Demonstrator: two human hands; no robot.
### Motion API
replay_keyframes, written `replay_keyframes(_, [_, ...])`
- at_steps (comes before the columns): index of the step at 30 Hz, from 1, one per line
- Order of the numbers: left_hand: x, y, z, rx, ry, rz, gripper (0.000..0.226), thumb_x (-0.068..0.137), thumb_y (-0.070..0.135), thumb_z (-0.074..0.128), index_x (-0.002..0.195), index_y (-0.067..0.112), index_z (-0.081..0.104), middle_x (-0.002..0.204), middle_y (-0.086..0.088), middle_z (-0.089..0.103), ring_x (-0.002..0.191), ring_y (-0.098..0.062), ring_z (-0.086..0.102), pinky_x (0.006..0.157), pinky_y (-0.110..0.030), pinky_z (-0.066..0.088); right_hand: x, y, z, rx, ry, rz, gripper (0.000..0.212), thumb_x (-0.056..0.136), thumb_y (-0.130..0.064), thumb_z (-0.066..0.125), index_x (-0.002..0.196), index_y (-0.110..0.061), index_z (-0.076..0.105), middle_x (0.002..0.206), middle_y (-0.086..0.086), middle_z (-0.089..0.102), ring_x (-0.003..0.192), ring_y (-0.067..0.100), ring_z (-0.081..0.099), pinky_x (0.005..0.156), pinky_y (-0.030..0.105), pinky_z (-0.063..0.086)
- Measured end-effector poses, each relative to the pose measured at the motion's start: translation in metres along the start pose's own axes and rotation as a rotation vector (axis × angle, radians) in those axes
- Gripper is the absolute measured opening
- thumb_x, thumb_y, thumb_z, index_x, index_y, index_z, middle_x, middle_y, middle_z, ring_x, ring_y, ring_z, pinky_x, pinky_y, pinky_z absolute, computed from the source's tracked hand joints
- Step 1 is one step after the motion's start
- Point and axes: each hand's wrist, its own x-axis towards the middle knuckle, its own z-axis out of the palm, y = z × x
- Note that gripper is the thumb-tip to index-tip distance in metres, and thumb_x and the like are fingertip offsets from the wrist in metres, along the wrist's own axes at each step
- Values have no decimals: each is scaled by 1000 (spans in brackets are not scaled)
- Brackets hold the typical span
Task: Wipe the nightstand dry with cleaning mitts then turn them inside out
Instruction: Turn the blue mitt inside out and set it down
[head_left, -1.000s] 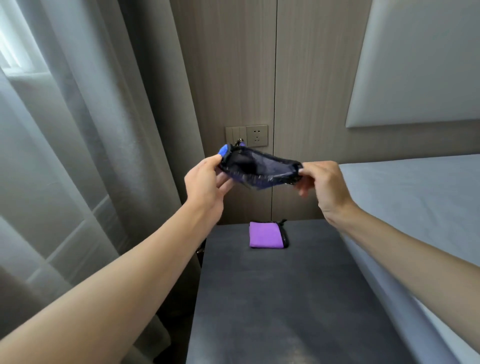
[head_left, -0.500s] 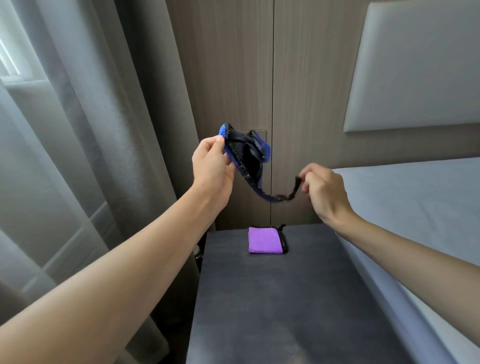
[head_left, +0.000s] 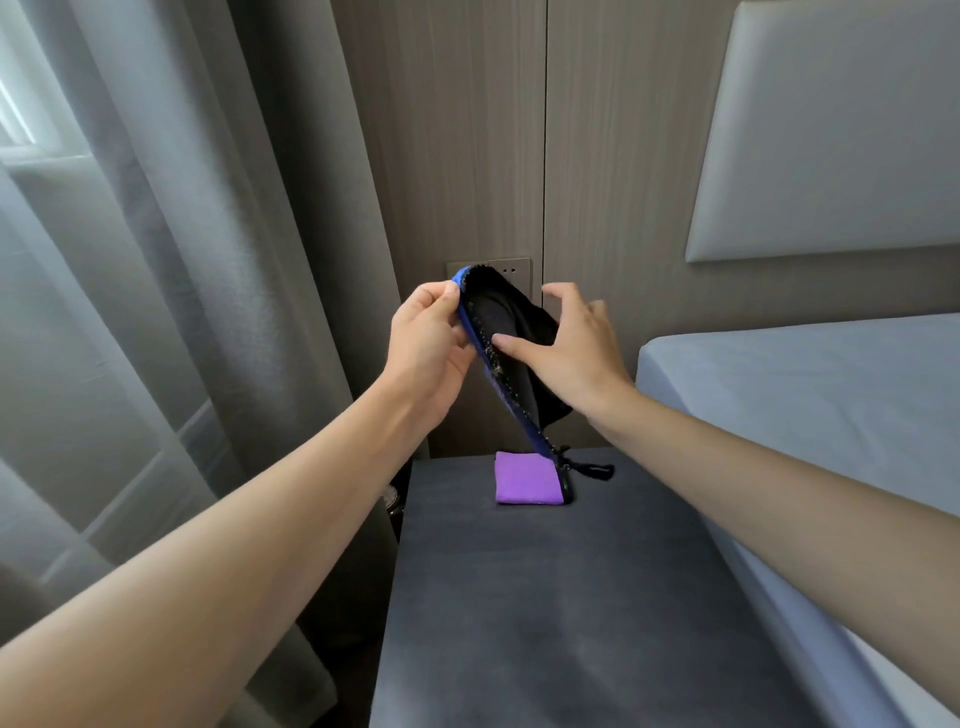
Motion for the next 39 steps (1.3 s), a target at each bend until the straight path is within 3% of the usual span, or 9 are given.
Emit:
replay_keyframes(3, [2,5,-8,45,-47,4,24,105,14,44,85,13,58,83,-8,68,72,-19,66,66,-36,57,7,8,2,97,-97,99,30,76,-51,79,100,-38,66,121,4,48,119,27,52,102,39,45])
replay_keyframes(6, [9,5,-18,204,-31,52,25,105,20,45,83,17,56,82,-4,65,72,-16,59,61,-32,48,12,12,-6,300,-156,103,11,85,-35,77,85,-28,69,94,0,66,88,15,63,71,15,46])
replay_keyframes(17, [14,-10,-52,929,-73,276,25,108,32,31,96,13,42,71,8,42,62,-9,35,62,-34,35,33,1,-42,312,-396,1,12,90,-22,74,84,-15,66,74,-1,65,68,11,56,63,25,44])
replay_keyframes(19, [12,-14,-52,835,-71,209,27,107,38,35,94,16,45,79,8,45,71,-7,39,71,-31,37,42,-4,-55,439,-541,118,10,87,-8,72,97,-7,69,90,10,71,81,18,65,72,26,55])
replay_keyframes(22, [3,-11,-42,539,-137,-24,39,94,55,53,102,17,57,91,9,62,87,-6,57,83,-27,45,54,-9,-79,547,-694,221,60,69,12,64,129,14,55,123,29,63,109,31,63,101,38,50])
replay_keyframes(26, [2,2,-42,247,-372,-146,68,78,-7,73,136,15,47,105,-4,73,96,-20,71,77,-33,57,67,-4,-91,596,-555,242,60,74,27,46,127,3,60,138,23,53,127,31,55,100,31,51])
replay_keyframes(30, [2,15,-37,126,-483,-210,75,73,-8,63,141,21,47,112,-19,65,100,-30,68,82,-43,57,72,9,-87,691,-373,262,57,80,28,50,124,-7,61,123,26,59,99,27,65,66,21,56])
replay_keyframes(35, [0,20,-21,31,-503,-213,76,76,-3,60,145,26,43,101,-13,66,88,-26,68,75,-38,57,54,24,-64,576,-296,254,38,83,19,55,99,-13,69,105,16,61,85,18,59,59,18,48])
replay_keyframes(39, [1,19,-17,0,-504,-180,74,82,-6,58,145,31,43,97,-11,62,82,-23,65,72,-33,57,33,32,-42,296,-218,368,9,86,-22,69,91,-21,61,94,6,64,73,18,58,64,29,45])
